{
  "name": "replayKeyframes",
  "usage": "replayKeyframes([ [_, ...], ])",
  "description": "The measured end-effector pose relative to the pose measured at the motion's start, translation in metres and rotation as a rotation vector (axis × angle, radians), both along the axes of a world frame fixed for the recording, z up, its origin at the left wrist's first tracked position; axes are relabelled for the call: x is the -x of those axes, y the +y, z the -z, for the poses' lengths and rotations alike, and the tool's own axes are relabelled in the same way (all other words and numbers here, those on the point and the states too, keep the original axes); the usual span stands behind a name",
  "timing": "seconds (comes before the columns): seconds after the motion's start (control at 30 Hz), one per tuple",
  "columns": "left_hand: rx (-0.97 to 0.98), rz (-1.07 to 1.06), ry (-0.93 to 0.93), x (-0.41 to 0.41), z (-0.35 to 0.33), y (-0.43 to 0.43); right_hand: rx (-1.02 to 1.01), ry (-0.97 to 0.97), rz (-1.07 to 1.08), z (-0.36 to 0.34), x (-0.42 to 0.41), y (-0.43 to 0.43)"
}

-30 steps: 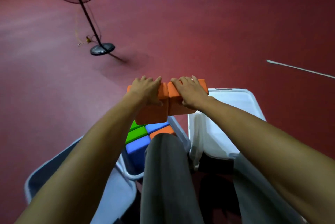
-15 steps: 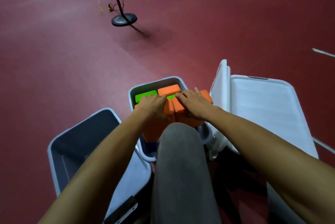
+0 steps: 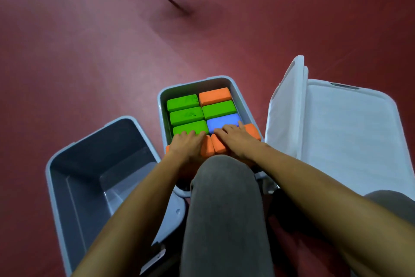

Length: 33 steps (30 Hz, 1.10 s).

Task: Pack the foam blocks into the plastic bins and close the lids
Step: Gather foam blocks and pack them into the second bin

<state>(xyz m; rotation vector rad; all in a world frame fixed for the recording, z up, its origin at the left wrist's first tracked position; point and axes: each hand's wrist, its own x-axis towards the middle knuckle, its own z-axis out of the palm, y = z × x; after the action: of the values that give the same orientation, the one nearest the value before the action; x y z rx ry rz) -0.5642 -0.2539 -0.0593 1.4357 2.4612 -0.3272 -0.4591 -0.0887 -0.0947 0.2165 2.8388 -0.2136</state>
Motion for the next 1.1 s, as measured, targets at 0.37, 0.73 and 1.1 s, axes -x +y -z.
replayKeyframes([
  [0.37,0.033,-0.106,-0.050,-0.016,0.067,0.007,0.003,-0.087,0.086,0.071,-0.013,0.006],
  [0.73,-0.066,-0.046,-0.086,-0.002,0.120,0.019,-0.029,-0.214,0.000,0.101,-0.005,0.029],
  [1.1,0.076,-0.033,-0.099,-0.005,0.159,0.003,-0.049,-0.238,-0.132,0.109,-0.013,0.015],
])
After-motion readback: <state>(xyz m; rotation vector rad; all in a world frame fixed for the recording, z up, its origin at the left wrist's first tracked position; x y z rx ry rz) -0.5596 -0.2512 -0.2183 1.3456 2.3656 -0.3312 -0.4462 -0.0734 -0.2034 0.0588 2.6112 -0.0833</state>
